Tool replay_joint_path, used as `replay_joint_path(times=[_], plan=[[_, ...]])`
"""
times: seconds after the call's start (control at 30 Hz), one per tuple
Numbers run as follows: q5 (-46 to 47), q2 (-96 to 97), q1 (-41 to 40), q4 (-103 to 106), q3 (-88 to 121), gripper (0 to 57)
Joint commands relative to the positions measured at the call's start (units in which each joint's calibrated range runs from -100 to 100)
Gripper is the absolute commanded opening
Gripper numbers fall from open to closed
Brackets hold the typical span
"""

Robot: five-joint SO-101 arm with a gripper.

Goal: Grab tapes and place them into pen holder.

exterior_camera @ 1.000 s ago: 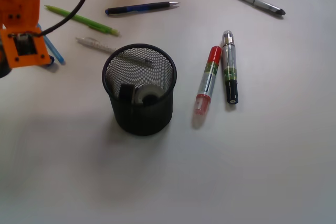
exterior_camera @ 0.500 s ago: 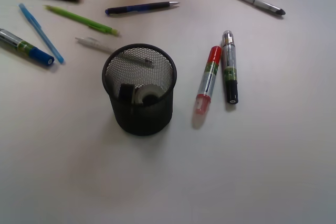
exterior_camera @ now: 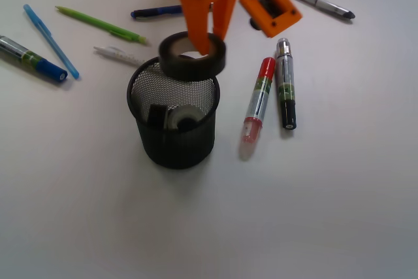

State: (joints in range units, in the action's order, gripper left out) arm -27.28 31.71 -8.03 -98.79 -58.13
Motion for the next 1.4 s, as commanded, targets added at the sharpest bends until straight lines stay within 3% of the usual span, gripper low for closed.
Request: replay_joint_path(times=[0.0,0.73,1.37], plan=[[0.59,-3.87,0.59,-0.16,-0.29,0.2],[2.98,2.16,3.50,9.11,0.25,0.3],[-1.12,1.74,1.93,-0.25,-0.20,0.5]])
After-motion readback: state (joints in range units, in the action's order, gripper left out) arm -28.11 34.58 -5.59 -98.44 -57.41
